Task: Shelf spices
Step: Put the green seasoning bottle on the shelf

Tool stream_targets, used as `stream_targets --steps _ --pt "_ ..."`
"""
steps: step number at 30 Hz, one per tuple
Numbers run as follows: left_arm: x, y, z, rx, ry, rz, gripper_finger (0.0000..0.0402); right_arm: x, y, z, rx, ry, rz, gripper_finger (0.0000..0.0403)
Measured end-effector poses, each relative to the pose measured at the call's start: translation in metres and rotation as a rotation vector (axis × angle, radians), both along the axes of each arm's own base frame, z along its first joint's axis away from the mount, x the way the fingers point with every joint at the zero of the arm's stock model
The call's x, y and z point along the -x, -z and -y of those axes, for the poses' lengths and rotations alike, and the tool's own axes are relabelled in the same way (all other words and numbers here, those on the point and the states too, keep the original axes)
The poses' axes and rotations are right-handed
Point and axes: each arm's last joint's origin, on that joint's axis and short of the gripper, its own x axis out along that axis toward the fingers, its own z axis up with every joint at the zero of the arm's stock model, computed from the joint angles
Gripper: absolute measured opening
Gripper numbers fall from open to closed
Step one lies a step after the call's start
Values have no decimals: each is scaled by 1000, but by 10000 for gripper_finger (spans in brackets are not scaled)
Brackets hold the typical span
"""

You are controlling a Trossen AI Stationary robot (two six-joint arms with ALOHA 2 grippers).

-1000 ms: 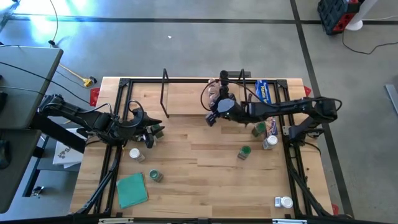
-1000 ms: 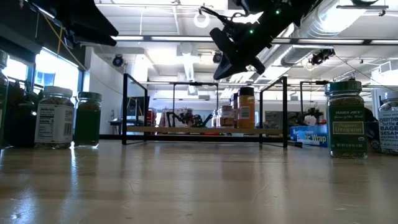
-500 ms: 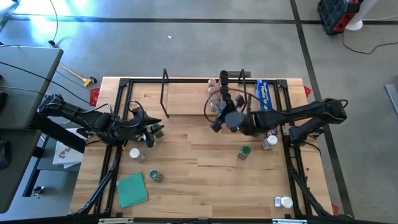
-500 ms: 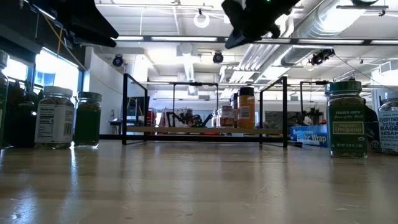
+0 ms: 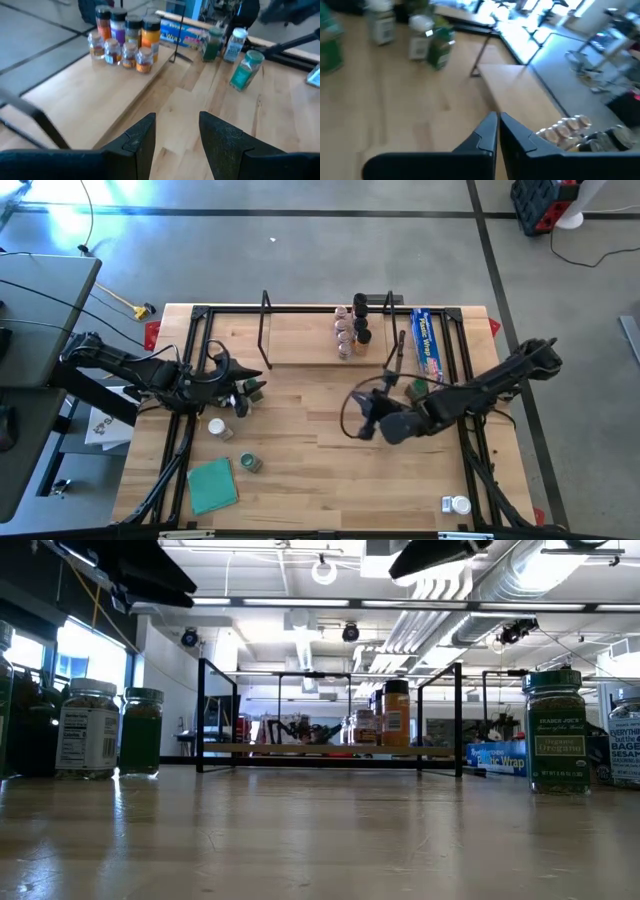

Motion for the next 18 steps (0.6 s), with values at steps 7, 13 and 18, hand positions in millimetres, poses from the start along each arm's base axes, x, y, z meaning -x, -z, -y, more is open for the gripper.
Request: stream_targets --steps 7,13,18 --pt "-18 -1 -2 -74 15 22 145 36 -9 7 -354 -85 -146 97" --pt "-39 4 -4 -112 57 22 145 65 5 18 -671 28 -497 199" --pt "-53 11 -5 -92 138 13 145 70 15 16 -748 30 -690 274"
